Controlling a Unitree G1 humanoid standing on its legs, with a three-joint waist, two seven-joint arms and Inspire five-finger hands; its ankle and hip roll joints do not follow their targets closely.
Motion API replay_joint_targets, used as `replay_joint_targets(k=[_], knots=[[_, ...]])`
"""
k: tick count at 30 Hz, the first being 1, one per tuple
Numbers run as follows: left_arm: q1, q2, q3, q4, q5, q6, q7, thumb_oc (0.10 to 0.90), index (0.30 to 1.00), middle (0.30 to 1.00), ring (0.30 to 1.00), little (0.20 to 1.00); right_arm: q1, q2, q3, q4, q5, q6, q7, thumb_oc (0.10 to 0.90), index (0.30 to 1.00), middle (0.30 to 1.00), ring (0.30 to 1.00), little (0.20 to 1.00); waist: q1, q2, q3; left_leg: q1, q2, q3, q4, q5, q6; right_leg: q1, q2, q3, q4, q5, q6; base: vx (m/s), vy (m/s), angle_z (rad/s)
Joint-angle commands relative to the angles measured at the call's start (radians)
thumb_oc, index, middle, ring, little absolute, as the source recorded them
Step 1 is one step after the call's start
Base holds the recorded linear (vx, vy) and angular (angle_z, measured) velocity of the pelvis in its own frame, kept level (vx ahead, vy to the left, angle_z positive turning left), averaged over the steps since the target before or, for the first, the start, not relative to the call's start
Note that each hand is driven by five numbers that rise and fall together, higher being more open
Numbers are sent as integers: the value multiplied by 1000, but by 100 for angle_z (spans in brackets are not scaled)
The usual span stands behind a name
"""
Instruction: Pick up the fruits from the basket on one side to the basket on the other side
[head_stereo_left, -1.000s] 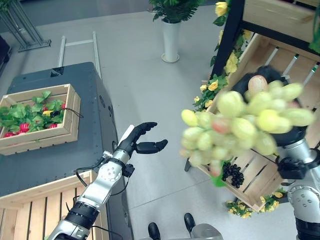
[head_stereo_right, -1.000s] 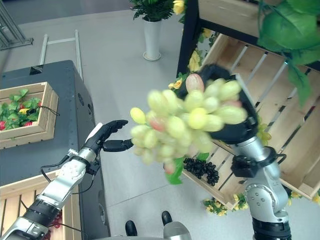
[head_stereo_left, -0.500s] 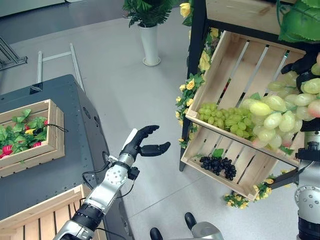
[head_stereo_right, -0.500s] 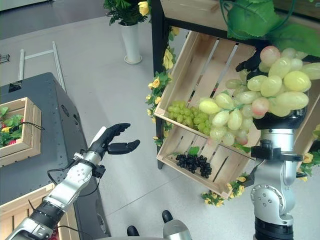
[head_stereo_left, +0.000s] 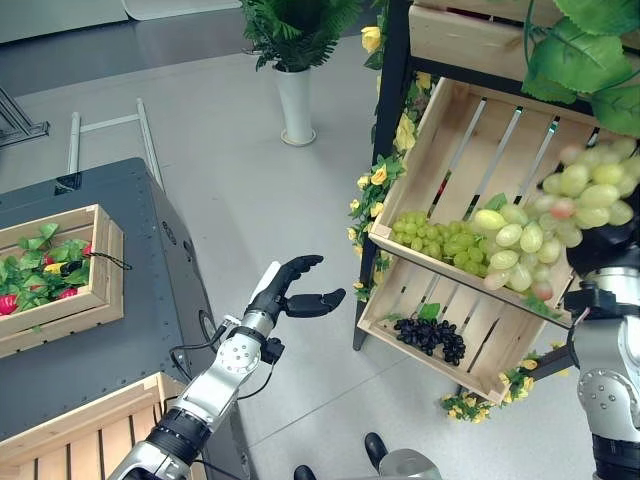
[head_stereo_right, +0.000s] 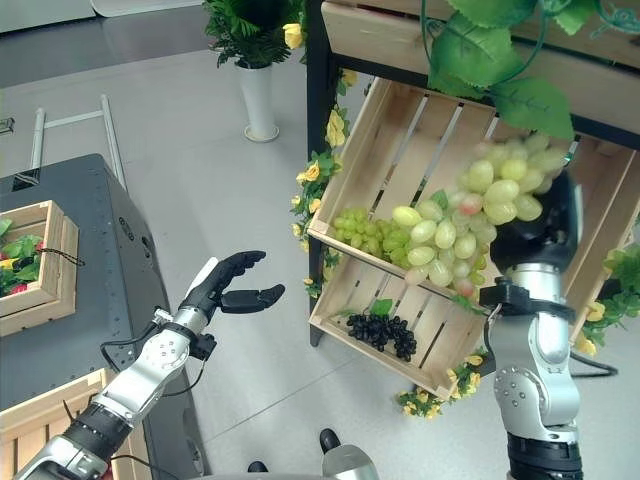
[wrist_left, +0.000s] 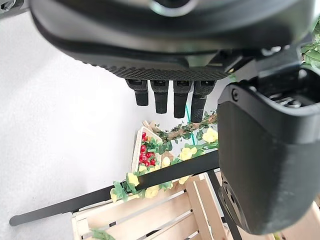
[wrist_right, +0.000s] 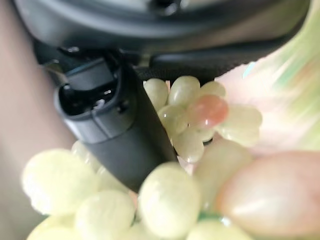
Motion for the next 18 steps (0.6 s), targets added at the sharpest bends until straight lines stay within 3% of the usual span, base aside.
replay_joint_targets(k=[1,7,9,18], knots=[[-103,13,17,-8,-4,-74,45,800,900,900,900,900,-62,-109,-59,13,-27,44,-26,400,300,300,300,300,12,34,-46,42,6,-91,9,-133,-3,-19,45,-67,41,-21,-1,0,0,0],[-116,17,1,-22,-9,-52,57,800,900,900,900,900,-61,-122,-6,116,-6,147,-50,400,300,300,300,300,19,19,-44,37,6,-99,9,-129,-2,-19,43,-79,38,-15,-1,-12,-8,-8],[-122,18,-6,-23,-7,-48,54,800,900,900,900,900,-74,-133,16,171,53,199,-75,400,300,300,300,300,28,11,-42,36,6,-101,9,-126,-2,-18,42,-84,38,-13,-3,0,0,0],[-149,17,-35,-11,-5,-45,47,800,900,900,900,900,-152,-154,56,304,256,247,-200,400,300,300,300,300,54,-8,-38,29,6,-120,9,-121,-2,-13,42,-100,34,-8,-9,-11,-13,4]])
